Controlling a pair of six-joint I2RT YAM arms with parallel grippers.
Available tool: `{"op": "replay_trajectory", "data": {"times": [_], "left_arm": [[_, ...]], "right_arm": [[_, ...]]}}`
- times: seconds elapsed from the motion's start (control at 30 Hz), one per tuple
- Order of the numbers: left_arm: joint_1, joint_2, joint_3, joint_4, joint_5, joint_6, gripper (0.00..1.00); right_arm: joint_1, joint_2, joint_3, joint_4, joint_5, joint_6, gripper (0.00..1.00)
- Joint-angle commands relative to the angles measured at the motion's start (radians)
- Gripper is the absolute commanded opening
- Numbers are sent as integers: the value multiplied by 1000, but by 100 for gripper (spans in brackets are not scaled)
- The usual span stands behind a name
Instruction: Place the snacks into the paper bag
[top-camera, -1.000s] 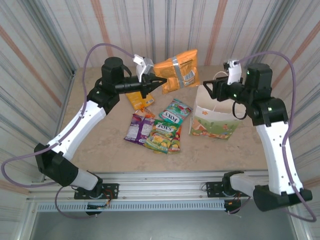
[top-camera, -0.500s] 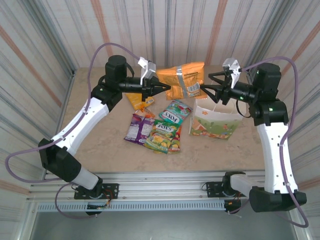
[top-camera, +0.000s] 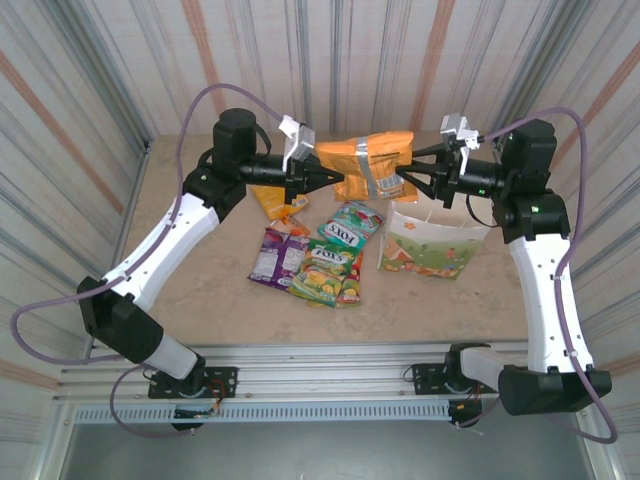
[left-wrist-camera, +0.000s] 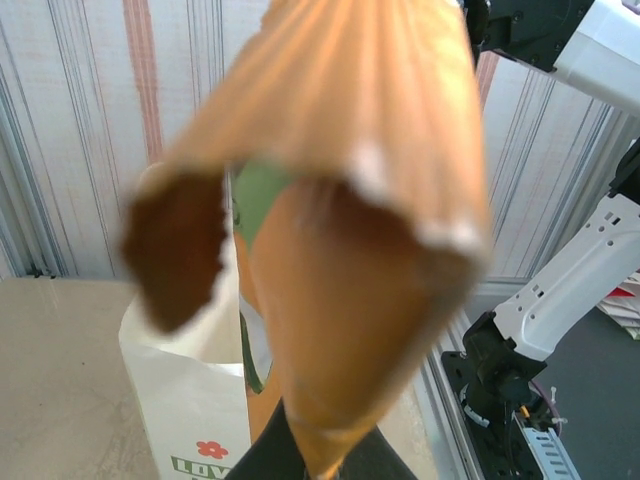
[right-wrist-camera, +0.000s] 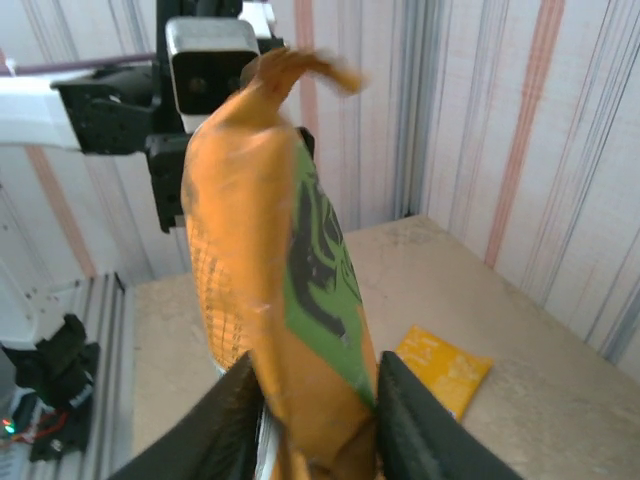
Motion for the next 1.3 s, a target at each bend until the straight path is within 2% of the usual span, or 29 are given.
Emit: {"op": "replay_trajectory", "data": {"times": [0.0,0.13,0.17,0.23,0.3,0.33,0.4,0.47,0.63,0.8,0.93,1.27], "left_arm": [[-7,9,45,-35,-19,28,0],[-10,7,41,-40,-61,37,0],[-11,6,41,-41,-76,37,1],[-10,4,40,-44,-104,38,15],[-11,2,39,-47,-141,36,37],[-10,-1,37,-48,-162,33,44],[-11,-7,32,-53,-214,33,56],[-9,-17,22,-58,-266,34,61],[1,-41,-8,-74,-322,56,64],[6,-48,-27,-105,-333,75,64],[14,-48,-49,-107,-333,74,64],[16,-50,-99,-144,-342,64,63]], "right_arm": [[5,-3,-12,45,-42,18,22],[-5,-18,-30,70,-26,23,1],[-14,-23,-30,71,-25,22,0],[-38,-31,-29,76,-16,23,0],[-70,-41,-27,81,-1,23,0],[-88,-44,-25,84,1,24,0],[-134,-49,-19,87,-4,25,0],[-190,-46,-10,86,-17,35,0],[-341,-41,-2,83,-52,55,0],[-480,-45,-9,59,-154,50,0],[-552,-72,-41,5,-211,-44,0],[-551,-22,-67,-321,-124,-391,0]]}}
